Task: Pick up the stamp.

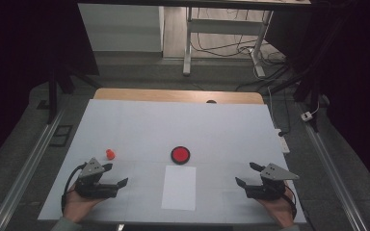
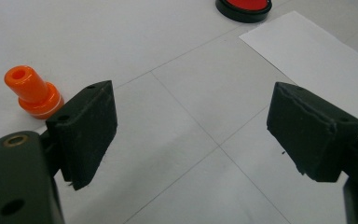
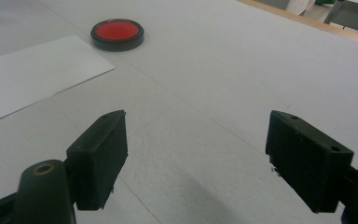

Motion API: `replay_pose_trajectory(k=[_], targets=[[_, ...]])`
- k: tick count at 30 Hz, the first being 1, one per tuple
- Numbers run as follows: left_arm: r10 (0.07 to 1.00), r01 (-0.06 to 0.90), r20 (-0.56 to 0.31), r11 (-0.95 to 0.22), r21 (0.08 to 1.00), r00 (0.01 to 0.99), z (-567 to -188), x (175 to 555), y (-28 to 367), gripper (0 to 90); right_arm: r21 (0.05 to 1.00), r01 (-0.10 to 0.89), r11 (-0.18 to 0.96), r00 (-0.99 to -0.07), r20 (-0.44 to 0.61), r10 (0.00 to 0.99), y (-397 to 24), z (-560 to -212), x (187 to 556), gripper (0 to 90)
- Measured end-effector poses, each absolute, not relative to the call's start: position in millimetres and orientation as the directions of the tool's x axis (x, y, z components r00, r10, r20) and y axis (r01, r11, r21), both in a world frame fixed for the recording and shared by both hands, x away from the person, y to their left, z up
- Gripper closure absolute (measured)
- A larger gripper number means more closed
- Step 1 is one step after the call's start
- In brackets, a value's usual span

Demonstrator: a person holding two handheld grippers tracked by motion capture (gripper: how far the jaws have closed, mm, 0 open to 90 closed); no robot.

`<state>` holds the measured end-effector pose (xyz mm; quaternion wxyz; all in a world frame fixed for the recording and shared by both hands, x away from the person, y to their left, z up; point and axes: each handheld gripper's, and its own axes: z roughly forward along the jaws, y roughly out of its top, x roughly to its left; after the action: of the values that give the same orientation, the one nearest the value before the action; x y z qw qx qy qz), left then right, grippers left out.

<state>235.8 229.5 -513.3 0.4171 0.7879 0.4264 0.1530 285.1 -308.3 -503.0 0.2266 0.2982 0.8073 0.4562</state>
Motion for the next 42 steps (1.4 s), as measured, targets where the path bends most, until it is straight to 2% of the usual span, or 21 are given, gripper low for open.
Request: replay_pose_trajectory(k=[34, 42], targets=[[0.786, 0.516, -0.098, -0.301, 0.802, 0.61, -500, 235, 230, 16.5, 0.861, 0.291, 0.417, -0.727, -0.085, 0.681, -306, -504, 289, 27.0], [0.783, 0.497, -0.058, -0.334, 0.801, 0.62, -488, 235, 225, 16.6, 0.862, 0.292, 0.415, -0.732, -0.078, 0.677, -304, -506, 289, 27.4]])
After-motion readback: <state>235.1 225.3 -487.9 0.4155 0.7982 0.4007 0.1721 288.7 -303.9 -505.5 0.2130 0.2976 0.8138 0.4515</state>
